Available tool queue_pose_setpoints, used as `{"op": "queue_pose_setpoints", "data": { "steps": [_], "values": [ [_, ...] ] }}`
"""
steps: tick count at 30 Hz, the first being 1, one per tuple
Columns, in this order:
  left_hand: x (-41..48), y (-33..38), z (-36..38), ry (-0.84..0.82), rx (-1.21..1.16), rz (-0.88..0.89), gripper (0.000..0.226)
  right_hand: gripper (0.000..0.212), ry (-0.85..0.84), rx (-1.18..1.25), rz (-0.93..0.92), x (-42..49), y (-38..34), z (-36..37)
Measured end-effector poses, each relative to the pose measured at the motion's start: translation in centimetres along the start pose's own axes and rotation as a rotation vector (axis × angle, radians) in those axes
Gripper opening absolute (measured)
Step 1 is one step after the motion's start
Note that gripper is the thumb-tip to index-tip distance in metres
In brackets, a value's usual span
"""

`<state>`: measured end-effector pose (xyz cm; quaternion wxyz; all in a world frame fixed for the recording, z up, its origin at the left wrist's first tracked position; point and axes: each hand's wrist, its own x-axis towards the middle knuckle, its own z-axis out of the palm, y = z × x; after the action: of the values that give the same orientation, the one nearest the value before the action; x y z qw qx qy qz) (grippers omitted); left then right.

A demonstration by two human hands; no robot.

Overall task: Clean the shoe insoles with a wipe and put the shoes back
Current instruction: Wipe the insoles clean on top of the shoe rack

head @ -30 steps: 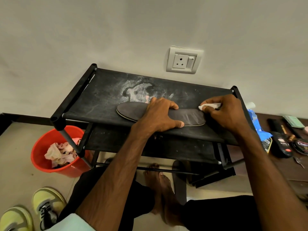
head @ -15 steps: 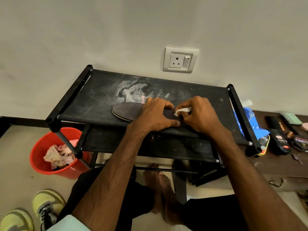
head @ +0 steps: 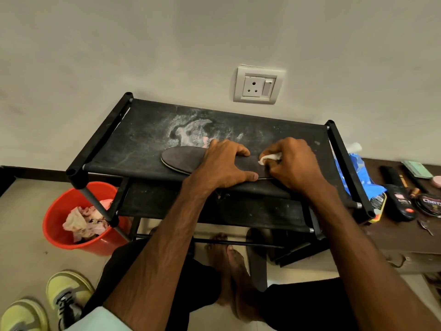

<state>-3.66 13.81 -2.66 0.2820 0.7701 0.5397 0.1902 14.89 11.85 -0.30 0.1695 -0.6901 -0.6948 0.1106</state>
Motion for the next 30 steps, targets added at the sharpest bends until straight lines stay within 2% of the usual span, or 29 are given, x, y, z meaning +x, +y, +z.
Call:
{"op": "queue_pose_setpoints", "data": {
  "steps": [4,13,17,22,30],
  "values": [
    [0.0,-0.1,-0.1,-0.004,-0.005,0.017,0.060,0.016,-0.066,0.030,-0.101,-0.1,-1.7,0.8],
    [-0.1,0.1,-0.1,0.004,-0.040,0.001,0.065,0.013,0.001,-0.002,0.151,-0.7,2.7,-2.2],
    [0.0,-0.1,-0.1,0.010,-0.003,0.001,0.066,0.020,0.006,-0.069,0.059,-1.0,0.1,-0.7],
    [0.1,-0.1,-0.1,0.008,0.010,0.028,0.065,0.020,-0.058,0.006,-0.031,-0.9,-1.3,0.2],
    [0.0,0.2,0.1,0.012,-0.012,0.004,0.066,0.015,0.000,0.010,0.202,-0.5,3.4,-2.6]
  ]
}}
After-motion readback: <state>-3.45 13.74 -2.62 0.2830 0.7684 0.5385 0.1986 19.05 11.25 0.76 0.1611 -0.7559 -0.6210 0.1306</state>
